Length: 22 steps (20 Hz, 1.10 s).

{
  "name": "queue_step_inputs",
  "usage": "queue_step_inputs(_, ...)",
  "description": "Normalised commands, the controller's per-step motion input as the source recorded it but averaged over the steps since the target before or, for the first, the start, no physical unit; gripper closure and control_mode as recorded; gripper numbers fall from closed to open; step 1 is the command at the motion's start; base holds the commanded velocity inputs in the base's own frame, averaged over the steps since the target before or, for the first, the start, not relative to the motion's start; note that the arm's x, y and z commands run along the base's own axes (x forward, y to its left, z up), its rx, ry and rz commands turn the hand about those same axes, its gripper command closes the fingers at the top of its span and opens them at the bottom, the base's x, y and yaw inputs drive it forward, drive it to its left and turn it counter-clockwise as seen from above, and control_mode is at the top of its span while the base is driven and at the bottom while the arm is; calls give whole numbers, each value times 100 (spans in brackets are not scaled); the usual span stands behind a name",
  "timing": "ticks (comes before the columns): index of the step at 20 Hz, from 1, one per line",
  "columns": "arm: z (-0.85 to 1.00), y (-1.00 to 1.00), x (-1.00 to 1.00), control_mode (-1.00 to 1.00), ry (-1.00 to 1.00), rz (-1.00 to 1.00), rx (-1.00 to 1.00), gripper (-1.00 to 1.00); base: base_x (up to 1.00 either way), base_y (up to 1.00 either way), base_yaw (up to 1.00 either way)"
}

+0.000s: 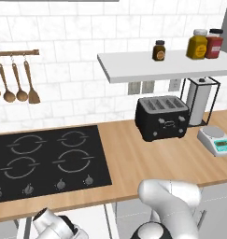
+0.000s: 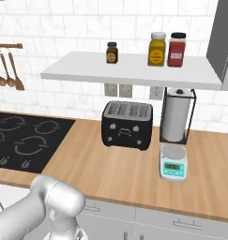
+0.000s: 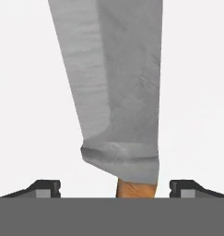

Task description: Pick up the knife from the drawer and place it on the cutting board. Then place the meat from the plate to the cutting board.

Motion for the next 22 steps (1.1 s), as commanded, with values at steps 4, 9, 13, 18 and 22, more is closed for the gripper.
queue_step_inputs(4,-39,3,-4,-100,0,9,1,-100,0,0,0)
queue_step_inputs(9,-48,1,-30,-100,0,5,6,-100,0,0,0)
queue_step_inputs(13,-64,-6,-41,-100,0,3,17,-100,0,0,0)
queue_step_inputs(18,-76,-5,-33,-100,-2,3,18,100,0,0,0)
queue_step_inputs(22,-54,-3,-19,-100,-6,3,20,100,0,0,0)
